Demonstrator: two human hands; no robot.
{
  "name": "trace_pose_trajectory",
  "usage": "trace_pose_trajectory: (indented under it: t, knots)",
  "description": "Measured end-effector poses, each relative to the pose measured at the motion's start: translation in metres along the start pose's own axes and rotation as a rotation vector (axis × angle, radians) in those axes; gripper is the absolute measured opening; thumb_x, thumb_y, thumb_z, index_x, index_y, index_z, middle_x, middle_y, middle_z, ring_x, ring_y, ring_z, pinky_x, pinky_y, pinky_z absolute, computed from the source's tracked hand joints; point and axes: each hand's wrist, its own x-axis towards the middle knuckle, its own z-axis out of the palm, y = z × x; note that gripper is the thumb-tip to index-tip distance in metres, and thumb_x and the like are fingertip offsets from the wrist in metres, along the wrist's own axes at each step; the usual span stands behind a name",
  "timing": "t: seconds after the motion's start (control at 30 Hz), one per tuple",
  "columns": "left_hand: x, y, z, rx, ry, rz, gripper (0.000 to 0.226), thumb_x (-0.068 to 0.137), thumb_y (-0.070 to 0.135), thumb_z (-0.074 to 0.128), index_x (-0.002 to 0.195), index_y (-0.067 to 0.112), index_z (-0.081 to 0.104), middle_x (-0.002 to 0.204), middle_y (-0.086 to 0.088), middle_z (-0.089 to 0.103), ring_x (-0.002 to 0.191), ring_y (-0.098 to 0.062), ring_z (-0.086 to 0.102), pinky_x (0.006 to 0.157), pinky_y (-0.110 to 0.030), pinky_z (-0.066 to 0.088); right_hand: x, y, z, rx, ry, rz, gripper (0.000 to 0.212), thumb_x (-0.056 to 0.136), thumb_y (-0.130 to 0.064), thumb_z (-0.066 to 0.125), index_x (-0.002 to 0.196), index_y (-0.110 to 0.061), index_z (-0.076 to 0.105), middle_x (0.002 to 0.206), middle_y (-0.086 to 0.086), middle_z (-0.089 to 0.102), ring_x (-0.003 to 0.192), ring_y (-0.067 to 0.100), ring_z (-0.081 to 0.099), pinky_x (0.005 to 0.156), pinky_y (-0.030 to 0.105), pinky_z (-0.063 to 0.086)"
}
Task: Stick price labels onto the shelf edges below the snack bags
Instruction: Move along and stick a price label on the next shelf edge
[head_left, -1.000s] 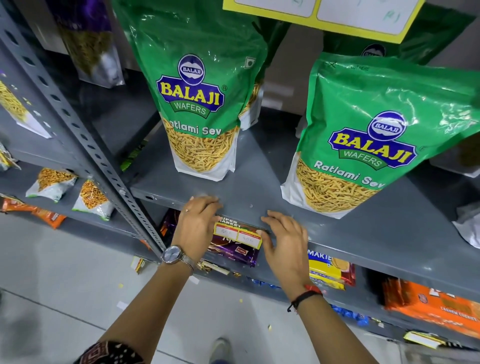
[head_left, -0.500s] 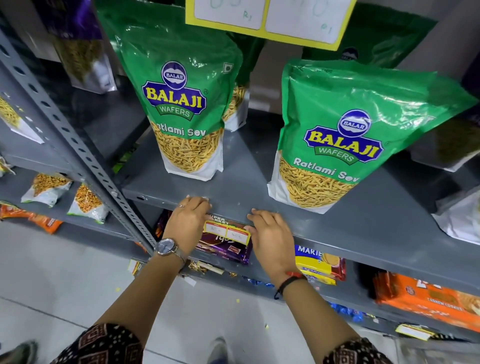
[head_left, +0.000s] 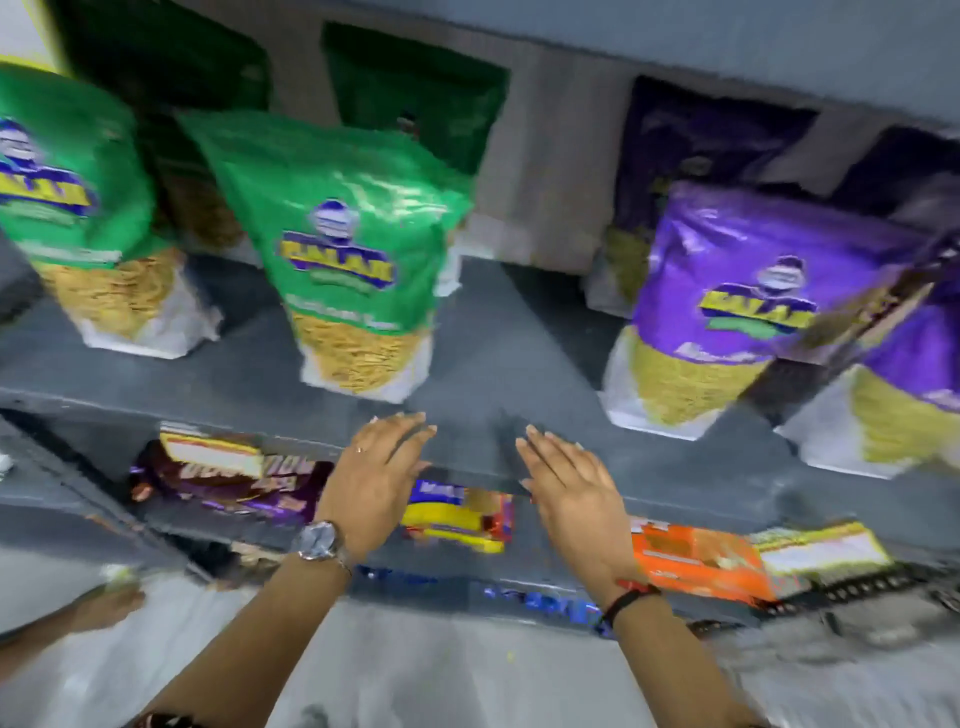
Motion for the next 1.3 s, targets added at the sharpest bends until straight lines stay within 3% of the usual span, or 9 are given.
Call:
trace_pose_trajectory:
  t: [0.1, 0.2, 0.3, 0.47, 0.6, 0.83, 1.0, 1.17, 1.3]
  knots:
    - [0.018, 0.073, 0.038, -0.099, -0.036, 0.036, 0.036, 0.087, 0.025, 0.039, 0.098, 0.000, 0.062, 0.101, -0.020, 0.067, 0.086, -0.034, 0.065, 0.078, -0.050, 0.051, -0.044, 0.071, -0.030, -0.029, 0.011, 0.080, 0.037, 0.075, -0.007, 0.070, 0.111, -0.005, 0.060, 0.116, 0.013, 0.064, 0.098, 0.030, 0.063, 0.083, 0.049, 0.051]
    - [0.034, 0.136, 0.071, -0.158, -0.027, 0.093, 0.021, 0.074, 0.007, 0.067, 0.094, 0.001, 0.064, 0.093, -0.018, 0.069, 0.079, -0.032, 0.066, 0.072, -0.046, 0.055, -0.085, 0.131, -0.054, -0.058, 0.006, 0.221, 0.048, 0.064, 0.001, 0.078, 0.108, -0.006, 0.061, 0.115, 0.015, 0.065, 0.096, 0.033, 0.063, 0.085, 0.044, 0.049]
    - [0.049, 0.186, 0.096, -0.223, -0.087, 0.152, 0.036, 0.058, 0.001, 0.082, 0.090, 0.002, 0.065, 0.086, -0.018, 0.070, 0.077, -0.031, 0.067, 0.064, -0.043, 0.057, -0.115, 0.179, -0.071, -0.106, 0.033, 0.342, 0.038, 0.065, -0.004, 0.074, 0.101, -0.006, 0.064, 0.109, 0.018, 0.067, 0.091, 0.035, 0.064, 0.082, 0.040, 0.036]
    - [0.066, 0.237, 0.126, -0.247, -0.162, 0.234, 0.041, 0.052, 0.005, 0.085, 0.087, 0.001, 0.065, 0.082, -0.017, 0.071, 0.073, -0.030, 0.067, 0.057, -0.039, 0.058, -0.133, 0.217, -0.076, -0.086, 0.003, 0.408, 0.044, 0.047, 0.008, 0.083, 0.086, -0.007, 0.067, 0.090, 0.017, 0.071, 0.075, 0.035, 0.066, 0.065, 0.039, 0.053]
    - [0.072, 0.259, 0.140, -0.244, -0.217, 0.251, 0.042, 0.050, 0.010, 0.087, 0.086, 0.003, 0.066, 0.080, -0.015, 0.070, 0.071, -0.029, 0.066, 0.057, -0.038, 0.058, -0.137, 0.221, -0.077, -0.011, -0.027, 0.403, 0.038, 0.043, 0.016, 0.075, 0.075, -0.002, 0.065, 0.076, 0.021, 0.068, 0.063, 0.036, 0.064, 0.054, 0.039, 0.055]
    - [0.072, 0.277, 0.148, -0.350, -0.240, 0.220, 0.025, 0.057, -0.005, 0.080, 0.078, 0.002, 0.067, 0.084, -0.019, 0.068, 0.076, -0.034, 0.063, 0.068, -0.044, 0.055, -0.157, 0.208, -0.089, 0.223, 0.049, 0.527, 0.035, 0.055, 0.020, 0.069, 0.079, -0.006, 0.065, 0.077, 0.015, 0.068, 0.065, 0.029, 0.063, 0.058, 0.031, 0.046]
    - [0.073, 0.276, 0.146, -0.421, -0.189, 0.083, 0.011, 0.071, -0.009, 0.067, 0.077, 0.000, 0.068, 0.074, -0.023, 0.062, 0.070, -0.040, 0.057, 0.067, -0.048, 0.048, -0.158, 0.213, -0.084, 0.555, 0.160, 0.611, 0.041, 0.072, 0.024, 0.054, 0.088, -0.011, 0.068, 0.087, 0.004, 0.065, 0.082, 0.018, 0.061, 0.074, 0.003, 0.038]
    - [0.072, 0.279, 0.149, -0.372, -0.207, 0.041, 0.008, 0.077, 0.000, 0.063, 0.085, 0.001, 0.066, 0.075, -0.019, 0.066, 0.073, -0.036, 0.059, 0.078, -0.040, 0.040, -0.161, 0.224, -0.075, 0.586, 0.141, 0.672, 0.034, 0.075, 0.022, 0.051, 0.088, -0.005, 0.067, 0.095, 0.022, 0.057, 0.083, 0.026, 0.052, 0.070, -0.001, 0.034]
    - [0.075, 0.279, 0.151, -0.381, -0.219, -0.012, 0.005, 0.079, 0.002, 0.065, 0.075, 0.004, 0.062, 0.075, -0.016, 0.065, 0.073, -0.033, 0.056, 0.073, -0.035, 0.034, -0.164, 0.225, -0.066, 0.557, 0.154, 0.697, 0.033, 0.077, 0.020, 0.057, 0.090, -0.008, 0.069, 0.081, 0.004, 0.056, 0.072, 0.010, 0.055, 0.068, -0.004, 0.033]
